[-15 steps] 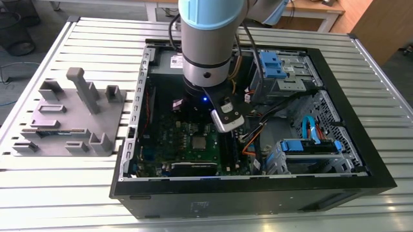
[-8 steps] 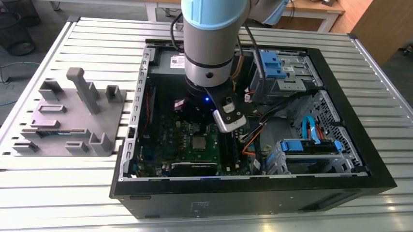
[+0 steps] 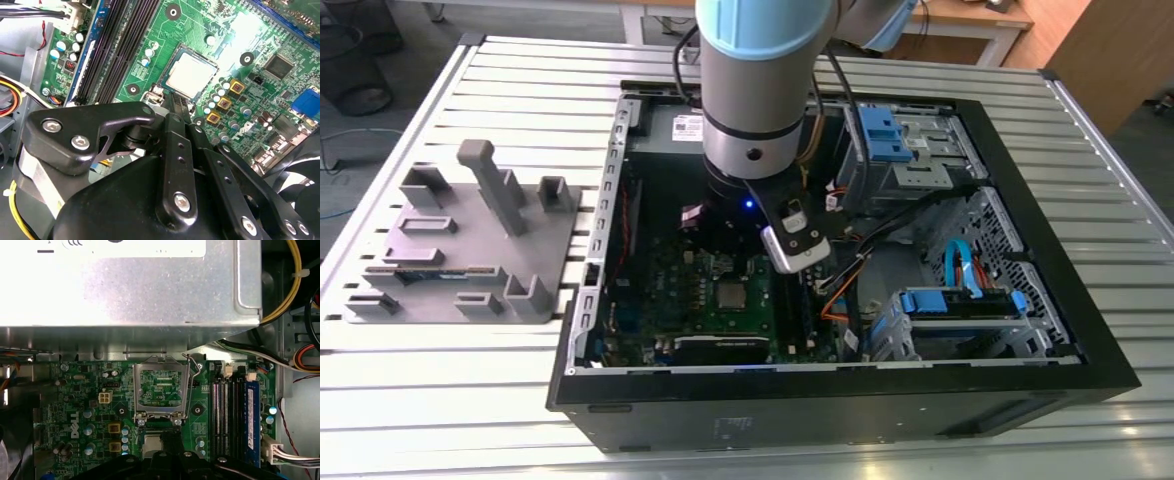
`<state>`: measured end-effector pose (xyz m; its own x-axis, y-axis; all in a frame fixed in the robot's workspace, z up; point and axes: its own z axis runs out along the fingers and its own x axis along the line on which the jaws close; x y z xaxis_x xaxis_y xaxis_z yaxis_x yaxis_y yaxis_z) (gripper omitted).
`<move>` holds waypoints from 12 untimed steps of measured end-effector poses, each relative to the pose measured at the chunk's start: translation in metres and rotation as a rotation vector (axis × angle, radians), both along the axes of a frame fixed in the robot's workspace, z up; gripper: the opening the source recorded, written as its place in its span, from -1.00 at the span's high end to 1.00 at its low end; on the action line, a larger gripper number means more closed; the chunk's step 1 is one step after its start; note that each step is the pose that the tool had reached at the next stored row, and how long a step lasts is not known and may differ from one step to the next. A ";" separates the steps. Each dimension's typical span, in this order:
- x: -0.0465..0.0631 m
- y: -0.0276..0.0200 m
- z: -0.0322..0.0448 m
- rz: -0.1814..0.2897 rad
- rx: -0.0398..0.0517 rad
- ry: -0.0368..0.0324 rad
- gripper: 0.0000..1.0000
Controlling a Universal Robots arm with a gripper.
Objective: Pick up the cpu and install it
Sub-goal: 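Close the cpu cover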
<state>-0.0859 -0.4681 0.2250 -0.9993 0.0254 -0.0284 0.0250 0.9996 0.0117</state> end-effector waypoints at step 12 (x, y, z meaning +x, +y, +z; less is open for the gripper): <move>0.000 0.0000 0.0006 0.000 0.0000 0.0000 0.79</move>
<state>-0.0859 -0.4681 0.2257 -0.9993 0.0254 -0.0284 0.0250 0.9996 0.0117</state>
